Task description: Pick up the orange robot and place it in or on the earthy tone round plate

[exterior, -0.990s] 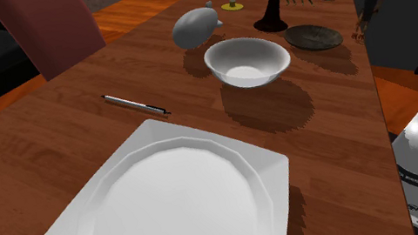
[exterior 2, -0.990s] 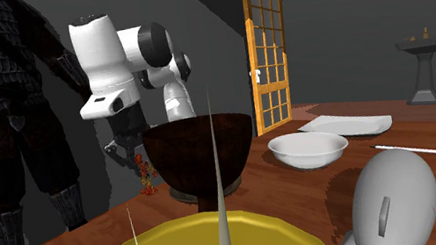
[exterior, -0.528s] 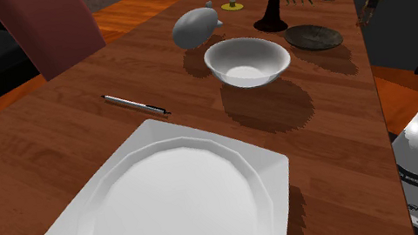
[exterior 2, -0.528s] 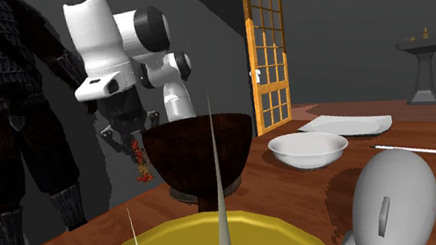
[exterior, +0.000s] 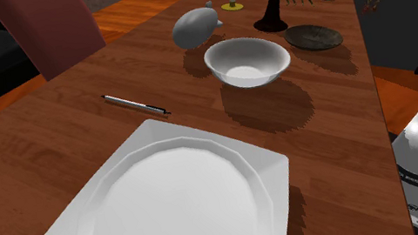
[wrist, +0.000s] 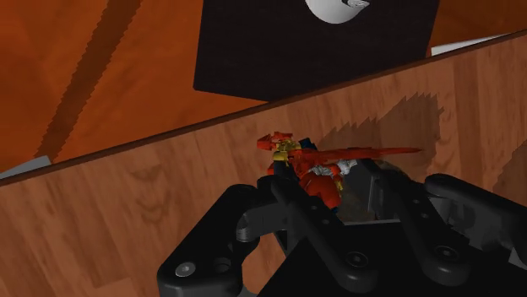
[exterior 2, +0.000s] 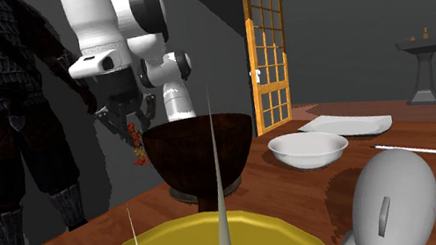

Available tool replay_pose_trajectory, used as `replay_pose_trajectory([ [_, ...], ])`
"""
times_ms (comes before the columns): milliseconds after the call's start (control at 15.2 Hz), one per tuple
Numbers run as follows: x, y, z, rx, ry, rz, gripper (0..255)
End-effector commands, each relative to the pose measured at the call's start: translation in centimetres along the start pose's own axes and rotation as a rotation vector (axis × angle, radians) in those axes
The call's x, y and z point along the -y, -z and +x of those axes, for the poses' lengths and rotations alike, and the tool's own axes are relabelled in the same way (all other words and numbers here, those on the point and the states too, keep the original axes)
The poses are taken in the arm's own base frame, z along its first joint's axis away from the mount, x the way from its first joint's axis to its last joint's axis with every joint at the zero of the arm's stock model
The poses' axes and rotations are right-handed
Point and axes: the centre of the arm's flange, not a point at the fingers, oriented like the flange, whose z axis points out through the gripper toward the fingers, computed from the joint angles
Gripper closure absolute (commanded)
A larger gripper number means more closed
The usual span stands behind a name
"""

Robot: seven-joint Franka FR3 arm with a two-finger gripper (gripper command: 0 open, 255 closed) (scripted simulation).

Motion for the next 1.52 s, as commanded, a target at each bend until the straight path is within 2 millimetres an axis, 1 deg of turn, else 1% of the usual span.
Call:
replay_pose_trajectory([
  [0, 0.3, 1.1, 0.0, 0.000, 0.000, 0.000, 255],
  [66, 0.3, 1.5, 0.0, 0.000, 0.000, 0.000, 255],
  [858, 10.6, 1.1, 11.8, 0.000, 0.000, 0.000, 255],
  [1452, 9.8, -3.6, 12.4, 0.000, 0.000, 0.000, 255],
])
